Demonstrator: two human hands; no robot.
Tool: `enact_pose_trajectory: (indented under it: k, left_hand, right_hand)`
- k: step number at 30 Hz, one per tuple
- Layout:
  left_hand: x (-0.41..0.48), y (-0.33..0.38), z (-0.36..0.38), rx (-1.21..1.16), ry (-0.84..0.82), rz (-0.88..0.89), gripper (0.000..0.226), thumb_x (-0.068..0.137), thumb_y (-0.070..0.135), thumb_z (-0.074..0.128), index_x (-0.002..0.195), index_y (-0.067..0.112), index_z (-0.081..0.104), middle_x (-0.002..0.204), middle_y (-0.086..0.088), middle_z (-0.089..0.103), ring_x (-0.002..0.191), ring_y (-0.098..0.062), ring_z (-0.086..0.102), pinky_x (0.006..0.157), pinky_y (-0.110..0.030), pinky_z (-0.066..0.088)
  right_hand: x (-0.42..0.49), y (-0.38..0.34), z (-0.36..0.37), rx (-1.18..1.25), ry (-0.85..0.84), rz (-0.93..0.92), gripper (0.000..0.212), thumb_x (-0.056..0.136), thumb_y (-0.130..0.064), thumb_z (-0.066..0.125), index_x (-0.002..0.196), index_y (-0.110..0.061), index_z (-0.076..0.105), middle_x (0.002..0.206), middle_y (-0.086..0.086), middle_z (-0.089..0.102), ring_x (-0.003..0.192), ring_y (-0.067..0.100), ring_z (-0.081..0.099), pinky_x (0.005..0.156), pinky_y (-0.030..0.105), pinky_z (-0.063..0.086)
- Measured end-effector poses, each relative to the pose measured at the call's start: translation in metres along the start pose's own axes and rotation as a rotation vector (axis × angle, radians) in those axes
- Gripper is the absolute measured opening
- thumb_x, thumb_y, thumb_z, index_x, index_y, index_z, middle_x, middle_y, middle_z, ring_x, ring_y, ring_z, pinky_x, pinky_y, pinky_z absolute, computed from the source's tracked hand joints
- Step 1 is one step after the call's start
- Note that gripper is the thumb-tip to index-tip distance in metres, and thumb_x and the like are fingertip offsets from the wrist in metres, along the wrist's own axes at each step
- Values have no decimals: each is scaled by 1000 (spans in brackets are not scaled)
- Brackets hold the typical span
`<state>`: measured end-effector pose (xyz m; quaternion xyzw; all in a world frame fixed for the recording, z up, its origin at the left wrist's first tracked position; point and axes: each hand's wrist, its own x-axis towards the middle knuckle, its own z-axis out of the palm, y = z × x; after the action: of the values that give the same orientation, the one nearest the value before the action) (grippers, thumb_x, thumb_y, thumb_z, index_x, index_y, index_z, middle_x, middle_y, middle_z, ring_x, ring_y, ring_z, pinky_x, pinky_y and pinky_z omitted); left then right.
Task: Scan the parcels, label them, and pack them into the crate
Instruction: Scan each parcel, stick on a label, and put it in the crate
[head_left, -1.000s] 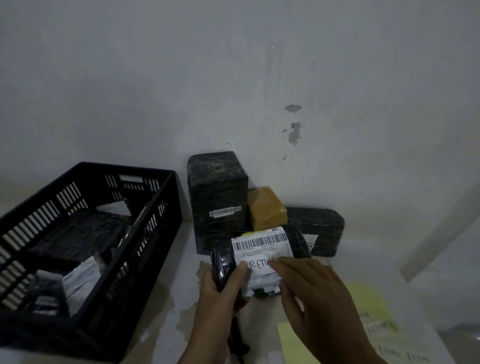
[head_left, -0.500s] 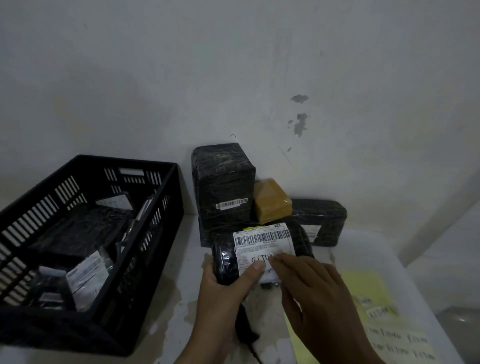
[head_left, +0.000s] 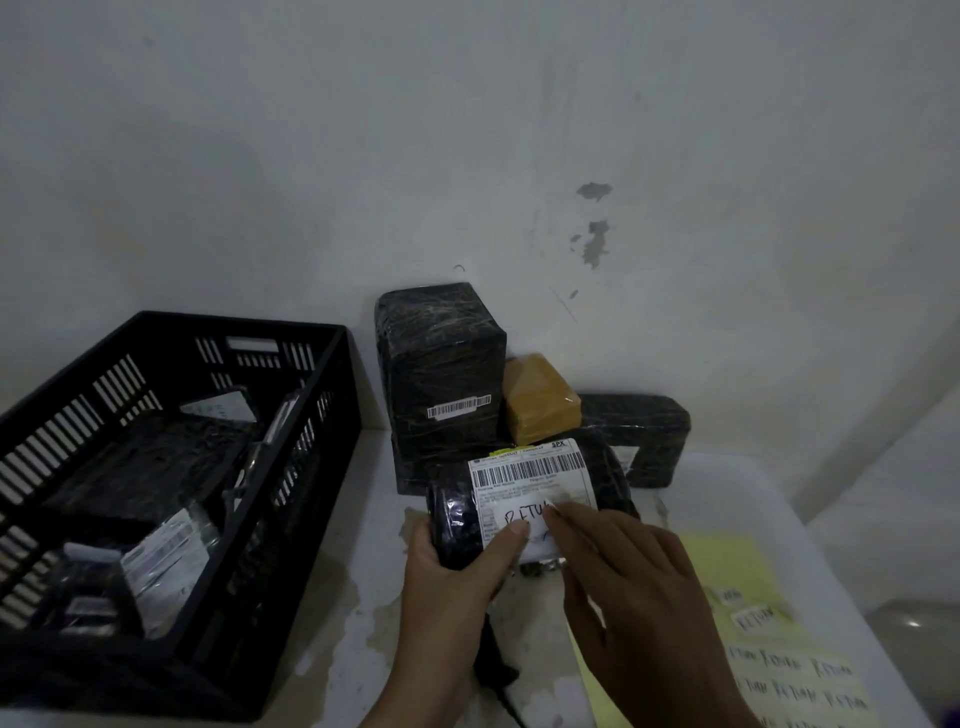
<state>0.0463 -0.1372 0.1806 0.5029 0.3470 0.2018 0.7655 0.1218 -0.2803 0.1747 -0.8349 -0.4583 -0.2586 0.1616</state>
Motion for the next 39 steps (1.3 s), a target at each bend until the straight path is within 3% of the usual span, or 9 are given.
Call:
enact_pose_trajectory:
  k: [3, 11, 17, 20, 23, 25, 27, 33, 39]
  left_hand:
    - [5, -2, 0, 13, 9, 1, 41, 77, 11, 86, 111, 23, 66, 93, 3, 78, 89, -16, 74, 87, -40, 60]
    - [8, -7, 8, 48, 25, 71, 37, 79, 19, 84, 108, 30, 65, 93, 5, 77, 90, -15, 74, 81, -36, 60]
    - [11, -8, 10, 69, 47, 83, 40, 77, 27, 86, 110, 28, 65, 94, 7, 76, 93, -17, 73, 92, -46, 58]
    - [13, -7, 8, 45, 61, 83, 45, 76, 27, 86, 115, 23, 65, 95, 3, 77, 91, -18, 74, 91, -46, 59]
    - [12, -8, 9, 50, 54, 89, 39, 76, 26, 86, 110, 22, 67, 94, 1, 77, 86, -16, 74, 82, -41, 59]
    - [8, -9, 13, 59, 42, 101, 38, 74, 28, 87, 107, 24, 68, 92, 5, 77, 85, -13, 74, 83, -40, 60]
    - [5, -8, 17, 76, 39, 113, 49, 65, 39, 87, 107, 25, 67, 90, 8, 76, 85, -10, 74, 82, -38, 59]
    - [2, -4, 18, 103, 88, 181, 49, 67, 42, 86, 108, 24, 67, 92, 8, 77, 82, -9, 74, 77, -36, 60]
    - [3, -8, 14, 137, 116, 211, 38, 80, 51, 72, 109, 27, 65, 96, 12, 77, 86, -3, 73, 74, -25, 57]
  right_hand:
    - [2, 1, 0, 6, -5, 10, 48, 84, -26, 52, 130, -19, 64, 129, -4, 63, 112, 19, 59, 86, 35, 49]
    - [6, 8, 1, 42, 4, 67, 49, 82, -28, 52, 128, -18, 65, 122, -1, 66, 110, 20, 55, 84, 38, 53]
    - [9, 13, -6, 99, -31, 217, 44, 75, -21, 75, 118, -23, 68, 127, 7, 53, 106, 24, 56, 78, 41, 55]
    - [16, 16, -14, 271, 75, 351, 44, 77, -21, 77, 118, -24, 61, 136, 4, 43, 116, 19, 49, 84, 34, 52]
    - [27, 19, -10, 558, 104, 551, 62, 81, -45, 70, 134, -33, 39, 142, -9, 33, 125, 7, 44, 91, 22, 46]
    - [35, 20, -5, 715, 39, 647, 77, 75, -59, 67, 139, -39, 30, 135, -19, 39, 119, -10, 46, 84, 5, 44]
    - [40, 21, -1, 802, 9, 670, 87, 69, -61, 71, 142, -37, 31, 123, -31, 47, 108, -20, 49, 77, 1, 45]
    - [35, 21, 14, 839, 86, 700, 76, 65, -53, 79, 130, -30, 47, 111, -23, 62, 98, -6, 63, 76, 15, 55]
    - [37, 18, 17, 800, 54, 703, 62, 78, -55, 63, 131, -27, 49, 109, -18, 65, 93, -7, 64, 72, 15, 56]
